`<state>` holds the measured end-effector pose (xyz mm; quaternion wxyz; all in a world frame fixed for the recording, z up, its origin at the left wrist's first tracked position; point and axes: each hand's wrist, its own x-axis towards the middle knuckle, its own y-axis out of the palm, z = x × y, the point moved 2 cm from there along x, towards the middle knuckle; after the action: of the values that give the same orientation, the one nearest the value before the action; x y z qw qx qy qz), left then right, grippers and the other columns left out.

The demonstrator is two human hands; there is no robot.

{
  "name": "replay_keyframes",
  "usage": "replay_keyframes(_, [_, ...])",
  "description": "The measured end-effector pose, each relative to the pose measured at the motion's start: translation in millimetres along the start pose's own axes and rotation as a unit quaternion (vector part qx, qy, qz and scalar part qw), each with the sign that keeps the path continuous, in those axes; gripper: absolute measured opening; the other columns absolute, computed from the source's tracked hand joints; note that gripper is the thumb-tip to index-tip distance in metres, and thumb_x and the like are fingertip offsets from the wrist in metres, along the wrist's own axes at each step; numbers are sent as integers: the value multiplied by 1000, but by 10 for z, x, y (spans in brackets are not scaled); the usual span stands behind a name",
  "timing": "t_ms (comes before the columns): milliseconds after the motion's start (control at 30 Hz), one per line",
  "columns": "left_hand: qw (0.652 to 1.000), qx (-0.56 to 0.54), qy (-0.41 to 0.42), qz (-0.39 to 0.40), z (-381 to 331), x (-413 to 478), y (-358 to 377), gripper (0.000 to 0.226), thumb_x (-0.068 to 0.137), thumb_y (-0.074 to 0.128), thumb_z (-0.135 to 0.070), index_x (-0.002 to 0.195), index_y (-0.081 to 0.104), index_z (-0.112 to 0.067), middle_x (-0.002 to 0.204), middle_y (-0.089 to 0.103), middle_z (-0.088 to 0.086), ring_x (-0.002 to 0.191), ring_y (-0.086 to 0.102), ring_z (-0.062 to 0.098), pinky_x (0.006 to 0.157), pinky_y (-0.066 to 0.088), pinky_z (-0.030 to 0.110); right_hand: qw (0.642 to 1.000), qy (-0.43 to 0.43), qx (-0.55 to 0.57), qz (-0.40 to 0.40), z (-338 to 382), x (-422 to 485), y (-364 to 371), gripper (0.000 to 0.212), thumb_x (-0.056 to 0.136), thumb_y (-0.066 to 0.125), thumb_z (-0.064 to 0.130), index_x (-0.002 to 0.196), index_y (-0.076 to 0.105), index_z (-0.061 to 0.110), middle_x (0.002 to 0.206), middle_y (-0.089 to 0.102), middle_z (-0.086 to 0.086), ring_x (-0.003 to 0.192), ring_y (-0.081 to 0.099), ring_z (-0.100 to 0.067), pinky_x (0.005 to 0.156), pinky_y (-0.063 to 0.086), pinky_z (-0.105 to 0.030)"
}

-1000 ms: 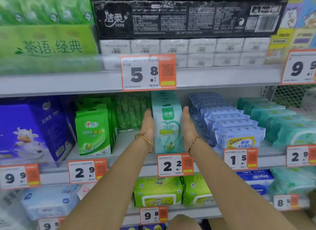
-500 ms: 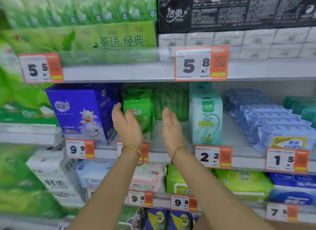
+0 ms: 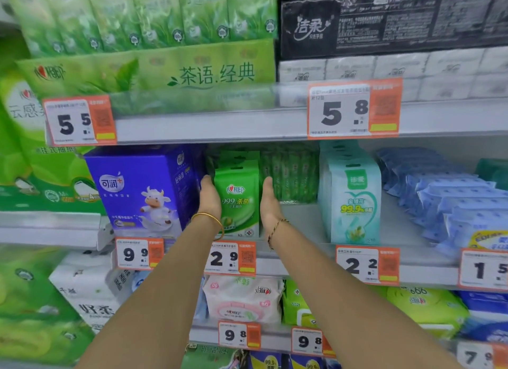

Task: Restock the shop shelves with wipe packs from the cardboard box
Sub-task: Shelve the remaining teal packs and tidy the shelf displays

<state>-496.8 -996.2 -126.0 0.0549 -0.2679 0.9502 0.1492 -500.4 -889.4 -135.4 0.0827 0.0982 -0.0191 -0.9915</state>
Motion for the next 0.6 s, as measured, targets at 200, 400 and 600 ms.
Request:
replay_keyframes(200, [999,-9,-7,42,54,31,0,49,91,27,-50,89,65,-20,104,67,14,96,62,29,92,48,41,1000,15,22,1,-31,66,52,73,92,11,65,148,23,20,155,24,-7,142,26,-27,117,20,-48])
replay_keyframes(400, [998,52,34,-4,21,-104,-116,32,88,36,-34,62,50,-21,70,58,2,71,52,21,77,43,31,999,-35,14,-32,14,-38,-65,60,98,19,52,147,24,18,155,26,-5,142,26,-24,115,20,-39])
replay_keyframes(600, [955,251,128,88,180,-361,-209,38,83,42,4,117,54,-9,108,62,10,101,57,23,84,44,30,974,-132,-182,33,-106,-228,-79,41,91,43,0,132,42,7,121,56,-6,108,56,-20,75,46,-21])
